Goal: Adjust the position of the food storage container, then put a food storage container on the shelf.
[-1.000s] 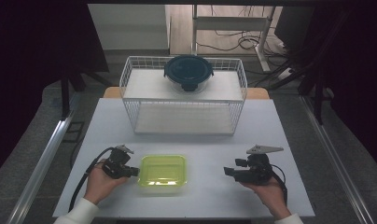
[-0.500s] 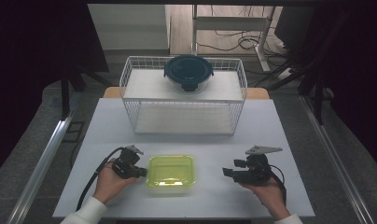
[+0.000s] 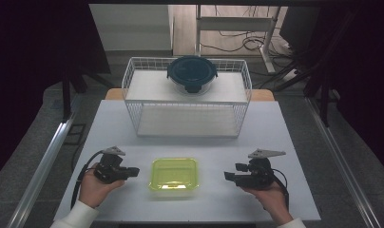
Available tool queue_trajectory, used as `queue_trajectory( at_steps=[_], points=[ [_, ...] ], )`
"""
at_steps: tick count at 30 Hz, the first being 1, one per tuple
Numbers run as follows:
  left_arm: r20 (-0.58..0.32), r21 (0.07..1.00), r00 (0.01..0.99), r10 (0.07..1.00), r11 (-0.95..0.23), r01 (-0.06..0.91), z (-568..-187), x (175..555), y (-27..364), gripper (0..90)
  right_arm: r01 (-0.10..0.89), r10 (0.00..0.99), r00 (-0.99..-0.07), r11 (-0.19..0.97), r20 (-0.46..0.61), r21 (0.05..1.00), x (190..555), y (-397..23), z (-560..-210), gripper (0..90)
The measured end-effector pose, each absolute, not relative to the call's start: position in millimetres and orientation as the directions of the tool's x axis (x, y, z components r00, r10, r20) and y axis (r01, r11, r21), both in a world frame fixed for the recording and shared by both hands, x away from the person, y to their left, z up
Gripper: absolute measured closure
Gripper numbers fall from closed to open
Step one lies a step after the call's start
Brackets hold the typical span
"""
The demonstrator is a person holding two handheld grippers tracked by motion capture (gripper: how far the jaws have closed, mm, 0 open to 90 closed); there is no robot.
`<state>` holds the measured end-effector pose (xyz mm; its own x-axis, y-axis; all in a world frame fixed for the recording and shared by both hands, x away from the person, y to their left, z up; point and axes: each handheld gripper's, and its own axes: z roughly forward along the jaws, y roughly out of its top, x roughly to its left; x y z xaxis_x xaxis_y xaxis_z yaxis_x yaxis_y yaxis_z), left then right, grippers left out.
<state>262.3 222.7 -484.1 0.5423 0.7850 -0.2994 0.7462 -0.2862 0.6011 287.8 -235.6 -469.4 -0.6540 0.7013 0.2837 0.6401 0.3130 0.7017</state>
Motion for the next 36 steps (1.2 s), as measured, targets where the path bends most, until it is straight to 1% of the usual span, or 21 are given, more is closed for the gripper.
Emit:
queue_trajectory(
  at_steps=[1,3,5,8,9,13,17,21,27,29,33,36],
  points=[
    [-0.300,0.617,0.540,0.787,-0.272,0.739,-482.3,260.2,223.8,81.0,0.638,0.699,-0.657,0.314,0.284,0.703,287.4,-234.2,-470.0,34.1],
    [-0.295,0.632,0.528,0.796,-0.251,0.733,-480.3,257.1,224.0,68.2,0.634,0.694,-0.662,0.317,0.283,0.705,286.5,-231.0,-471.3,34.0],
    [-0.295,0.641,0.508,0.809,-0.227,0.733,-479.4,254.8,222.8,52.7,0.629,0.690,-0.667,0.321,0.280,0.708,285.7,-228.1,-472.5,33.6],
    [-0.331,0.640,0.496,0.802,-0.196,0.743,-478.3,254.2,222.0,35.6,0.625,0.682,-0.673,0.316,0.287,0.714,284.1,-223.9,-473.9,31.6],
    [-0.345,0.643,0.496,0.797,-0.184,0.743,-477.7,254.0,221.8,33.8,0.623,0.680,-0.675,0.314,0.289,0.717,283.8,-223.3,-473.9,31.0],
    [-0.395,0.650,0.502,0.769,-0.152,0.744,-476.1,252.7,221.2,30.5,0.615,0.675,-0.674,0.287,0.301,0.734,282.9,-221.2,-473.2,27.0],
    [-0.420,0.649,0.502,0.756,-0.136,0.749,-477.4,252.0,220.0,27.5,0.640,0.660,-0.662,0.251,0.355,0.726,285.4,-219.7,-475.9,24.3],
    [-0.446,0.637,0.487,0.751,-0.115,0.762,-479.9,253.2,219.7,22.7,0.656,0.646,-0.656,0.234,0.389,0.718,286.6,-217.5,-477.2,23.7],
    [-0.496,0.616,0.475,0.727,-0.090,0.782,-486.3,256.7,216.4,23.4,0.661,0.643,-0.662,0.260,0.385,0.704,286.7,-209.0,-480.0,26.7],
    [-0.503,0.615,0.478,0.720,-0.090,0.783,-488.2,257.8,215.1,24.7,0.666,0.639,-0.663,0.266,0.391,0.697,286.9,-204.7,-481.2,27.8],
    [-0.578,0.586,0.459,0.675,-0.048,0.809,-495.8,260.9,215.6,27.8,0.679,0.640,-0.656,0.268,0.401,0.683,287.7,-195.6,-483.5,29.9],
    [-0.587,0.572,0.445,0.676,-0.043,0.819,-500.9,264.1,217.2,29.8,0.691,0.646,-0.645,0.267,0.408,0.672,289.6,-189.0,-486.2,32.3]
  ],
)
